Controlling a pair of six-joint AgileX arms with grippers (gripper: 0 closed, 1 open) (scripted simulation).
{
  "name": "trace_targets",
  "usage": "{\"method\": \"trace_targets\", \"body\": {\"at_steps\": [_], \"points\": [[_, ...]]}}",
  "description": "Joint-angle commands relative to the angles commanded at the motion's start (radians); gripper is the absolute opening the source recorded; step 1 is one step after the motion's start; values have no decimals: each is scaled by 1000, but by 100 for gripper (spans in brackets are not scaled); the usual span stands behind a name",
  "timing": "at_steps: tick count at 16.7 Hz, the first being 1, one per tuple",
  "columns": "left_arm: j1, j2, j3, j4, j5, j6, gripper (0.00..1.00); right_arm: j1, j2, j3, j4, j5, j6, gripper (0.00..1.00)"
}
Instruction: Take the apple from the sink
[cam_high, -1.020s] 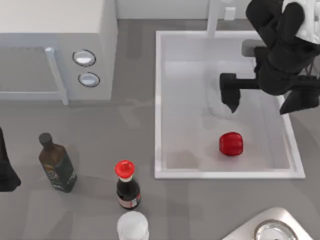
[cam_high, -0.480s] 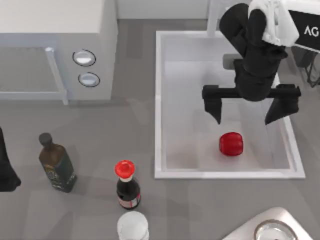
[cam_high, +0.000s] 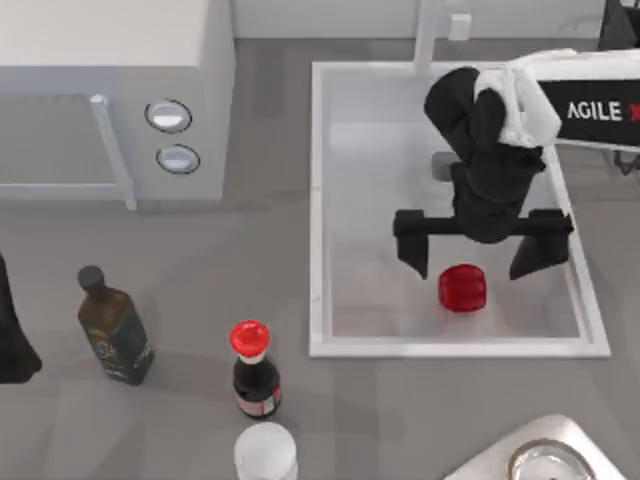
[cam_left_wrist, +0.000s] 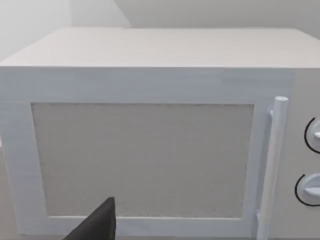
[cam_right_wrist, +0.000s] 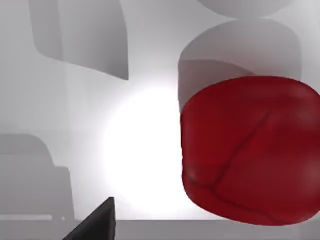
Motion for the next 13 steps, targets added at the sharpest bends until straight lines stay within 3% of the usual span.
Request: {"method": "trace_targets", "body": {"at_steps": [5,10,13], "points": [[0,0,0,0,0,0,100,3,126,-90,218,1,3,100],[0,0,0,0,0,0,100,4,141,-101,238,2,3,100],[0,0,0,0,0,0,100,4,141,-101,238,2,3,77]]}}
